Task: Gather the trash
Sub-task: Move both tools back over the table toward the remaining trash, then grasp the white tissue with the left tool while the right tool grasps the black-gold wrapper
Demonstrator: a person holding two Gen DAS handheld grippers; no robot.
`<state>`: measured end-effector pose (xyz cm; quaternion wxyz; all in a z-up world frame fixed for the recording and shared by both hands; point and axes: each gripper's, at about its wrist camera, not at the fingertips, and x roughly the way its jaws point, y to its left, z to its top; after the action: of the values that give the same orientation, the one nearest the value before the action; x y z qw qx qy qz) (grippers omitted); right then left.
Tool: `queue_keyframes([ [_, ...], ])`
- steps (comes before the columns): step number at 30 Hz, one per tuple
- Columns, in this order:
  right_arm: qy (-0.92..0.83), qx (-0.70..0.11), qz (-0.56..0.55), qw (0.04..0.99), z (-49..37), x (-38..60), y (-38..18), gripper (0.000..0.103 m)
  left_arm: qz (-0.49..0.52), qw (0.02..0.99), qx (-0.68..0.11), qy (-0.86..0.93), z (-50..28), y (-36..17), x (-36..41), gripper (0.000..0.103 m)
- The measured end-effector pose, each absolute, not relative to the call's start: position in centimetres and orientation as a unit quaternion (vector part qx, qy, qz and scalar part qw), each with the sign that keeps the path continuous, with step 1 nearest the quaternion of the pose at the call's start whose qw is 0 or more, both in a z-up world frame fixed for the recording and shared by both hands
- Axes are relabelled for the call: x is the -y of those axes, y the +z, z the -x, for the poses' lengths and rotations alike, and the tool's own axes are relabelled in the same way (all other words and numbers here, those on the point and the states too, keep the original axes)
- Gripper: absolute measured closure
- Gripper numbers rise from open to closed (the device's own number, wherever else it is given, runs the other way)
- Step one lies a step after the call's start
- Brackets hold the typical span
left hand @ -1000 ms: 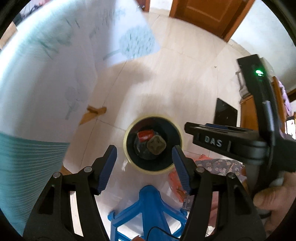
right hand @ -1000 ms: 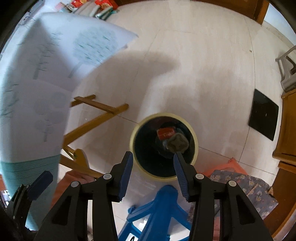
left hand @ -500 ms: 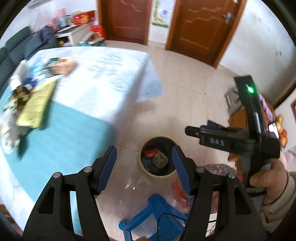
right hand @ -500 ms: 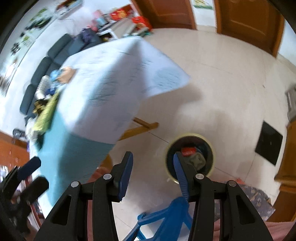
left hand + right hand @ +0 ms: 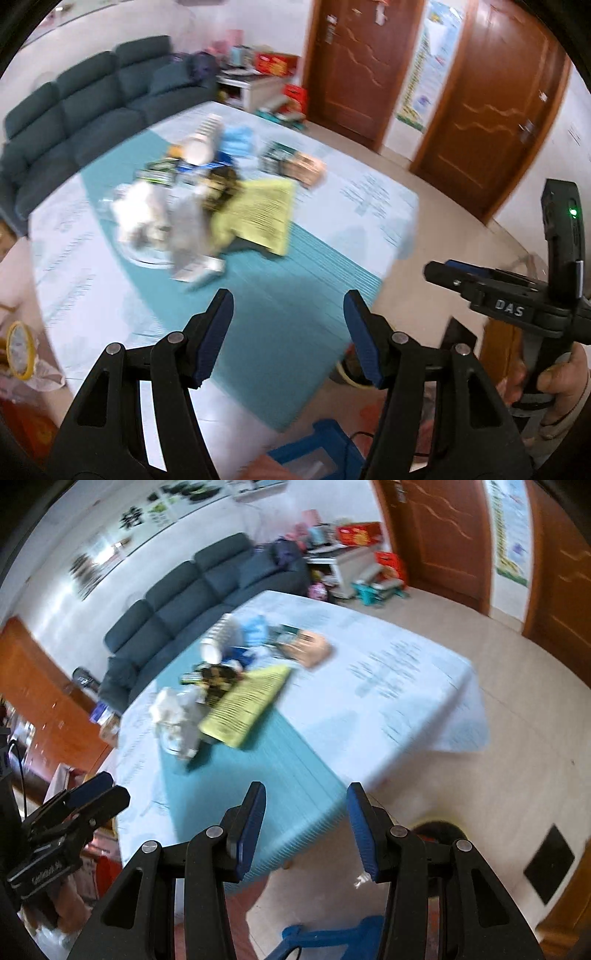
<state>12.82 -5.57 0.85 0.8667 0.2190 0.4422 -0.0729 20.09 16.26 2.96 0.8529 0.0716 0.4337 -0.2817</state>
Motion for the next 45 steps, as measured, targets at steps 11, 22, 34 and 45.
queue_keyframes([
  [11, -0.010, -0.417, -0.165, 0.894, -21.3, 0.2, 7.1, 0.057, -0.023, 0.895, -0.407, -0.183, -26.6, 6.2, -26.3, 0.044],
  [22, 0.020, -0.428, -0.127, 0.895, -34.8, -2.7, 6.8, 0.057, 0.038, 0.891, -0.433, -0.136, -35.5, 4.9, -30.5, 0.044],
  [34, 0.019, -0.514, -0.190, 0.836, -44.6, -1.5, -4.7, 0.046, 0.090, 0.826, -0.542, -0.126, -44.7, -4.5, -27.3, 0.019],
  [45, 0.012, -0.533, -0.206, 0.821, -46.8, -1.6, -9.1, 0.052, 0.099, 0.798, -0.586, -0.098, -48.3, -9.1, -24.2, 0.019],
])
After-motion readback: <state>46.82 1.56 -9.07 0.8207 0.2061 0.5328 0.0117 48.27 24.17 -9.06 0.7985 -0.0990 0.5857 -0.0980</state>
